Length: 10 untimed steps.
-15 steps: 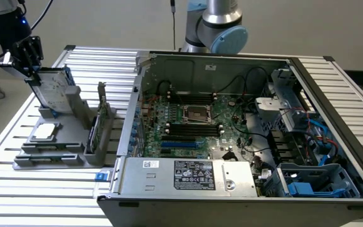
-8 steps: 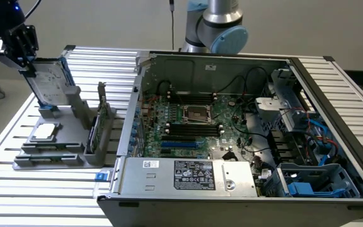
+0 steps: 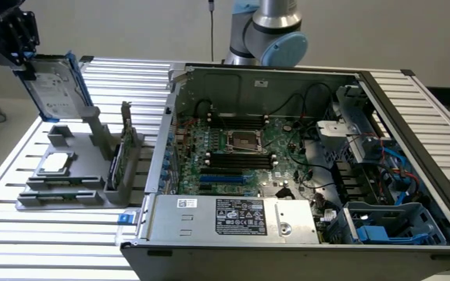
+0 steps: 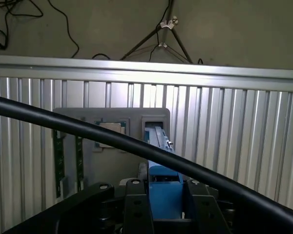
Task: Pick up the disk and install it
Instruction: 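Pick up the disk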
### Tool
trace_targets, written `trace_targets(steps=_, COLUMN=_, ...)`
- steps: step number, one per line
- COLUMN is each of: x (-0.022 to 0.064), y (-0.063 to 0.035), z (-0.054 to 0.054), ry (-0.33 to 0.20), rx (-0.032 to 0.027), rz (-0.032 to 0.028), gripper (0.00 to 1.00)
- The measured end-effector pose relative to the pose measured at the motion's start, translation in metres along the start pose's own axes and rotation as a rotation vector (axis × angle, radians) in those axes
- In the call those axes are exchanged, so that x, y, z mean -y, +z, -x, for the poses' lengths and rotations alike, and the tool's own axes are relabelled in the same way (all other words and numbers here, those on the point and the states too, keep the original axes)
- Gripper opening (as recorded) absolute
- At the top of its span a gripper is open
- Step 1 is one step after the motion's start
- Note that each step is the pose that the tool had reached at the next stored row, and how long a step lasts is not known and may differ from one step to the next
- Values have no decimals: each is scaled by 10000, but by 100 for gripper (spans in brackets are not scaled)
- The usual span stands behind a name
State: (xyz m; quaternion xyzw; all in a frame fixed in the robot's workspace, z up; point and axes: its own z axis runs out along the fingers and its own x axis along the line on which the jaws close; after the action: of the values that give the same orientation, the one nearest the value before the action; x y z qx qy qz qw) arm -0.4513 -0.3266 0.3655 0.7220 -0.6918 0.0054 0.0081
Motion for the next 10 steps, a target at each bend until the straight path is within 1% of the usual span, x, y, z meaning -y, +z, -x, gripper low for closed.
trace_targets(steps=3, x=11, y=-135, z=-3, ry=0, rx=0, rz=1, gripper=33)
trace_targets(steps=5, x=49, y=-228, z=-7, ry=-1, rx=0, rz=2, gripper=33)
trace_targets(steps=6, x=82, y=-269, z=-9, ry=0, rx=1, rz=2, gripper=33)
trace_targets(steps=10, x=257, y=-447, z=-21, ry=1, rx=13, rz=13, gripper=33)
